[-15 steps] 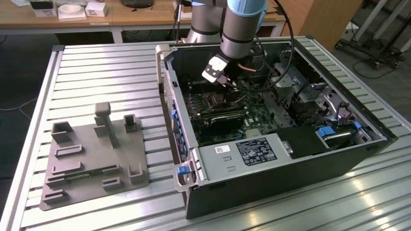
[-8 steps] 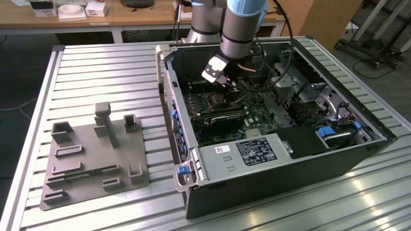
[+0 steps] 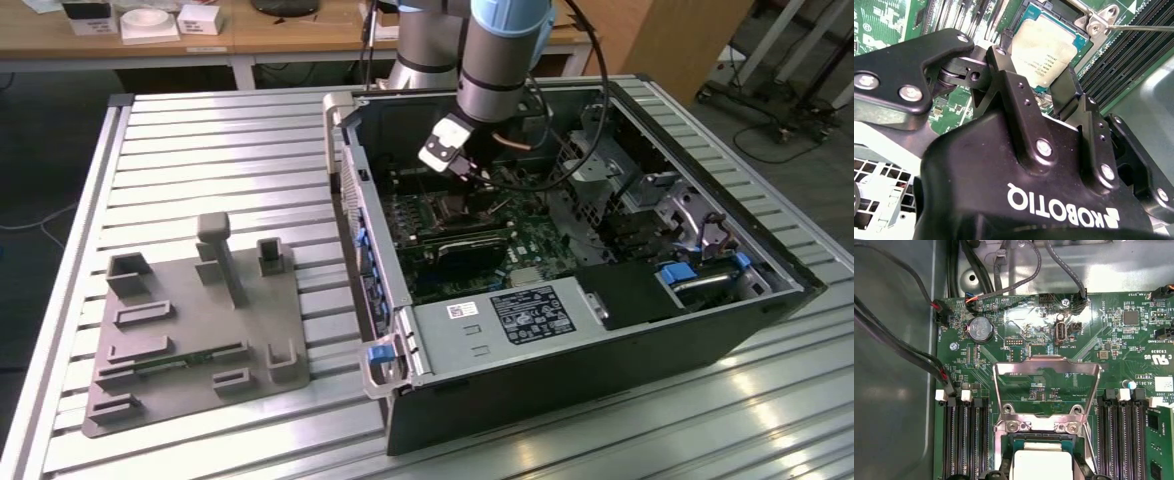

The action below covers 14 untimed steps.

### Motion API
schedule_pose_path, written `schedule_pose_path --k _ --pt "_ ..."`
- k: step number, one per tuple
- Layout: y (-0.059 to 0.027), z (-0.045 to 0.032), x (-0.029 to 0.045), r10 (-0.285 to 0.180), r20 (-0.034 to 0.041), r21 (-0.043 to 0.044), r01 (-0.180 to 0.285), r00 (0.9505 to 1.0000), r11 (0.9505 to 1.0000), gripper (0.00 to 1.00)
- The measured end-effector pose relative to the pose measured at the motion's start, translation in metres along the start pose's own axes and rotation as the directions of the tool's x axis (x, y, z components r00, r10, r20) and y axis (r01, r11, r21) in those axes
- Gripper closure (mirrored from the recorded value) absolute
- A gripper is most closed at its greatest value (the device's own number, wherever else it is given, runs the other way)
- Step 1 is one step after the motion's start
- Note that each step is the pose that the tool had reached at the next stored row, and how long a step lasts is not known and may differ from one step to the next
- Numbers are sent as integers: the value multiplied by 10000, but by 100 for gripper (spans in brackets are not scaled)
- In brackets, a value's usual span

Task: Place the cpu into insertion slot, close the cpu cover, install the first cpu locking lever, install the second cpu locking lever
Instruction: 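Place the cpu into insertion slot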

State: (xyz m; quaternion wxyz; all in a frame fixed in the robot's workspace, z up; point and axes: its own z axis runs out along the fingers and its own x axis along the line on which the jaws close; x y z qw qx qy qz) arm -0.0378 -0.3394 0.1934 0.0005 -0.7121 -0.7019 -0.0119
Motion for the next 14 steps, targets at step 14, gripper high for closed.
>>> schedule_pose_path --k 14 --pt "2 15 6 17 2 1 -17 10000 10000 46"
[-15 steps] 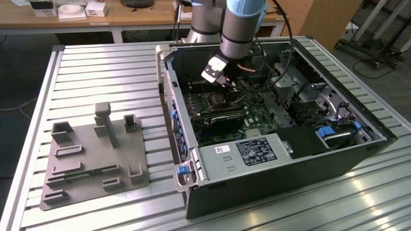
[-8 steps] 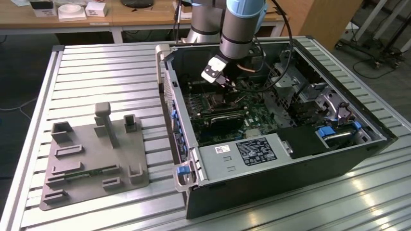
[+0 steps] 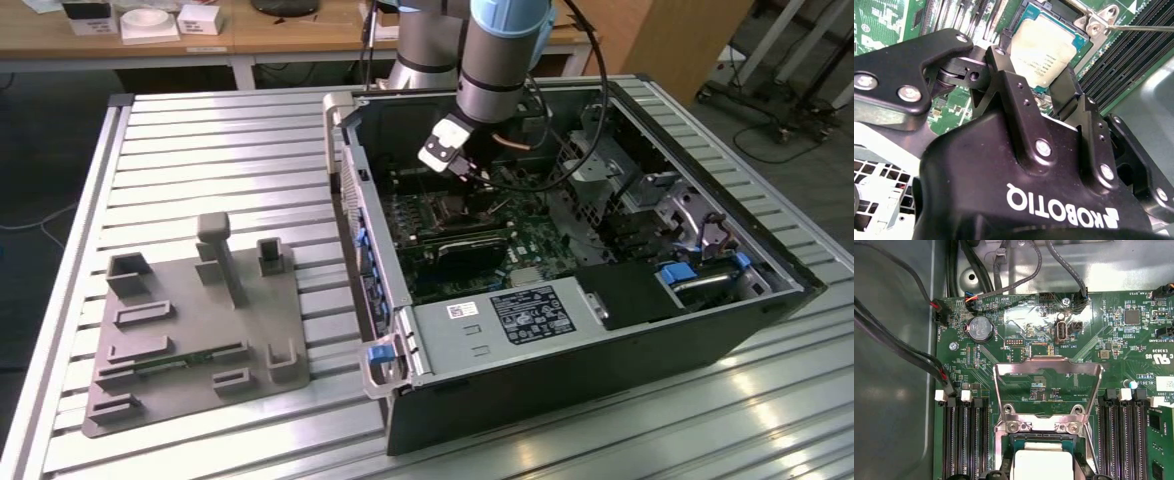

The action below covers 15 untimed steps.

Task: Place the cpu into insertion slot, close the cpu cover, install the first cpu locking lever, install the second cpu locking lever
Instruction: 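Place the cpu into insertion slot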

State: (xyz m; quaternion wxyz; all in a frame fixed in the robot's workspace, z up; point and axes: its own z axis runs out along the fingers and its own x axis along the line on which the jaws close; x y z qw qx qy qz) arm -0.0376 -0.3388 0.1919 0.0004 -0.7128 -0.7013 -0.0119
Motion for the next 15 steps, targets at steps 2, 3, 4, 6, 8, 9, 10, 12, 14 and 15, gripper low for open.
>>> schedule_pose_path --k 2,3,4,6,8,9,10,12,14,15 --pt "0 -1 0 0 -1 0 0 10000 10000 46" --pt "1 -3 1 0 0 -1 0 10000 10000 46" --pt "1 -7 1 0 -5 -5 0 10000 10000 46" --pt "1 -13 2 -1 -6 -4 1 10000 10000 46" --pt "1 -17 1 -1 -1 0 1 10000 10000 46" --pt "1 -17 1 -1 -1 0 1 10000 10000 46" --pt "0 -17 1 -2 -1 0 2 10000 10000 46" --pt "0 -17 1 -20 0 0 20 10000 10000 46" --pt "0 -17 0 -39 1 1 39 10000 10000 46" --pt "0 -17 0 -46 1 2 46 10000 10000 46"
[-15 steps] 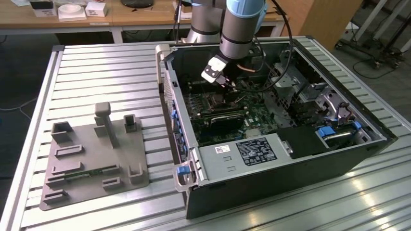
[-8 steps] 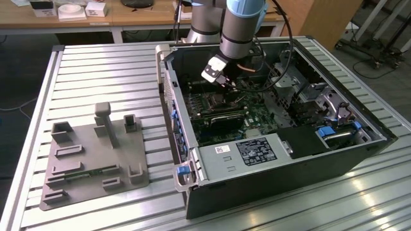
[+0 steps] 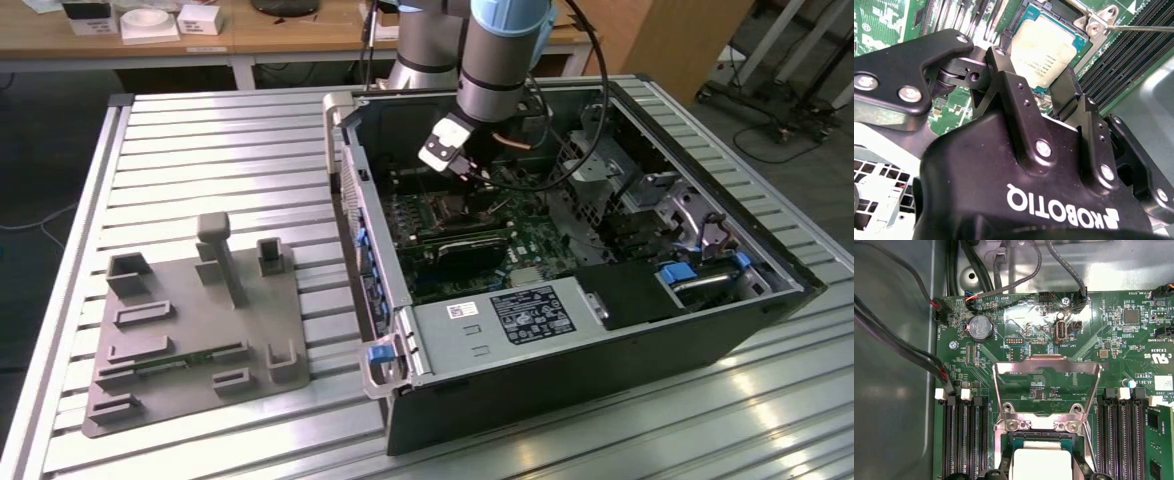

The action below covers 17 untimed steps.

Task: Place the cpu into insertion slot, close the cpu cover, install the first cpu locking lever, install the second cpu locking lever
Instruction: 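Place the cpu into insertion slot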

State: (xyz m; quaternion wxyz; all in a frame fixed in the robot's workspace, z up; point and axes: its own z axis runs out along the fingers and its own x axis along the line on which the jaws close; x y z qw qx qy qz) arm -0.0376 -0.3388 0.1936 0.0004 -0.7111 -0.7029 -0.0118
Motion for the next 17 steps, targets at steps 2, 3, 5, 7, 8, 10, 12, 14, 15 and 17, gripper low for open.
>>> schedule_pose_path --k 2,3,5,7,8,10,12,14,15,17 --pt "0 1 1 -8 -2 -1 8 10000 10000 46" --pt "0 1 1 -9 -2 0 9 10000 10000 46" --pt "4 2 1 -9 -2 0 9 10000 10000 46" --pt "9 3 1 -9 -3 -1 9 10000 10000 46" --pt "12 4 1 -10 -3 -1 10 10000 10000 46" --pt "15 6 1 -9 -2 0 9 10000 10000 46" --pt "15 10 1 -8 -1 1 8 10000 10000 46" --pt "16 13 1 -9 2 2 9 10000 10000 46" --pt "16 14 2 -9 2 2 9 10000 10000 46" --pt "16 16 2 -9 -1 0 9 10000 10000 46"
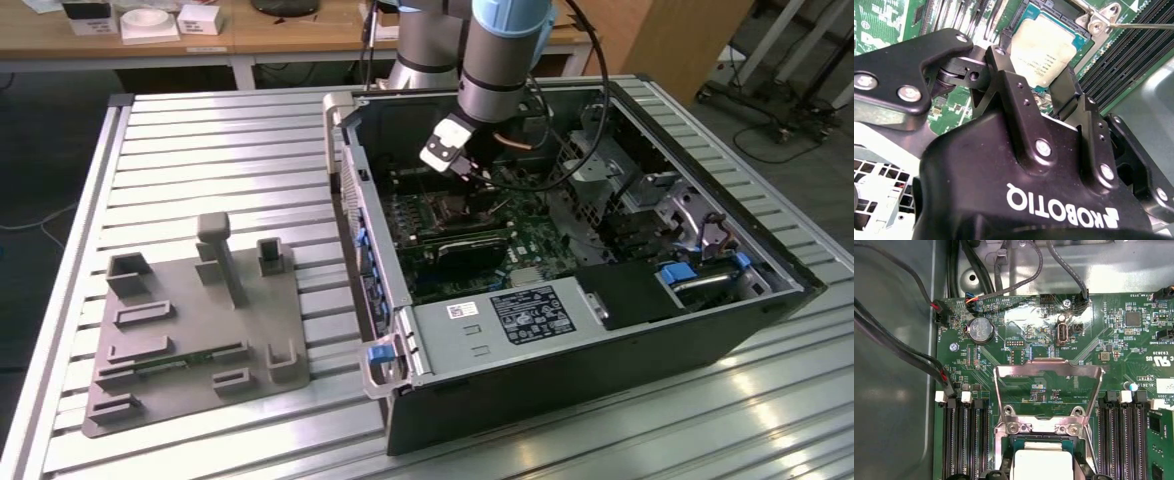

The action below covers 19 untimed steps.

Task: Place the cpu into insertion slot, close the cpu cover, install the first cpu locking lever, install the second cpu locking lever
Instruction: 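Place the cpu into insertion slot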

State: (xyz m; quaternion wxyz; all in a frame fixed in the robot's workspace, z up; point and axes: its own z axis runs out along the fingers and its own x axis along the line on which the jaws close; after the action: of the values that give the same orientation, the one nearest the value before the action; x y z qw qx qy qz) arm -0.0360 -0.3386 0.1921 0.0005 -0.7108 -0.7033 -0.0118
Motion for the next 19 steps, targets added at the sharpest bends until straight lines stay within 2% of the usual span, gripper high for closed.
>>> schedule_pose_path --k 10,12,13,19 --pt "0 2 0 0 -4 -4 0 10000 10000 46" --pt "1 5 1 0 -9 -6 0 10000 10000 45" --pt "1 4 1 0 -8 -5 0 10000 10000 38" --pt "0 2 0 0 0 0 0 10000 10000 38"
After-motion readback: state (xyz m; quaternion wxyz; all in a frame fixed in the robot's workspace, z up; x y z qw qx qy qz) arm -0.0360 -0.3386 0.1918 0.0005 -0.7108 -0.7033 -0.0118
